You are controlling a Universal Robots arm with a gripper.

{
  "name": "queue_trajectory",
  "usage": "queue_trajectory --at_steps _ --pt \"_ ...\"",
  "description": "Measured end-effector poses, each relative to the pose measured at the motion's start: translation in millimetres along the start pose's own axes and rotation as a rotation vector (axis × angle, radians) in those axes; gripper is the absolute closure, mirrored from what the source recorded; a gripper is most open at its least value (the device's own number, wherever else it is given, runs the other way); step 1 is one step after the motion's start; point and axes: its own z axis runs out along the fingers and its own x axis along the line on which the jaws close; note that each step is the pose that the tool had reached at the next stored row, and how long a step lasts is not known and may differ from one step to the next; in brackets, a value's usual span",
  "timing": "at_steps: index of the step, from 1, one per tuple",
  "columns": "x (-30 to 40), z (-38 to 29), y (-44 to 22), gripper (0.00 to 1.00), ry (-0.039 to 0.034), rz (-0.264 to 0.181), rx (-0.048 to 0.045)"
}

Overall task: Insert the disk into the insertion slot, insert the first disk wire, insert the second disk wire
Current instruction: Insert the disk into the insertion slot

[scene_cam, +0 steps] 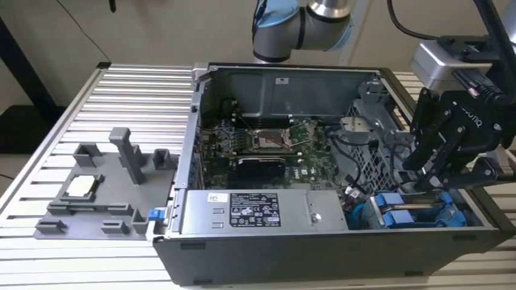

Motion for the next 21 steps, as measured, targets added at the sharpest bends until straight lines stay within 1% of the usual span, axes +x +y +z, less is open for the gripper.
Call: queue_trajectory --at_steps 3,4,5,6,8,9,10,12,13,17,21 --pt "-0.1 -0.1 0.1 0.59 -0.0534 -0.002 0.0043" --pt "0.0 0.0 0.1 0.59 -0.073 -0.003 0.0076" --pt "0.0 -0.1 0.1 0.59 -0.0906 -0.004 0.0122" --pt "0.1 0.0 0.1 0.59 -0.1057 -0.005 0.018" --pt "0.2 -0.1 0.1 0.59 -0.1333 -0.008 0.0309" --pt "0.3 -0.1 0.0 0.59 -0.1464 -0.009 0.0362" --pt "0.4 0.0 -0.2 0.59 -0.1563 -0.01 0.0391" --pt "0.4 -0.1 -2.6 0.59 -0.1571 -0.01 0.0396" --pt "0.4 -0.1 -5.2 0.59 -0.1572 -0.01 0.0391" --pt "0.1 -0.5 -21.4 0.59 -0.1571 -0.008 0.0233" --pt "-0.1 -0.9 -36.6 0.59 -0.1576 -0.007 0.0126"
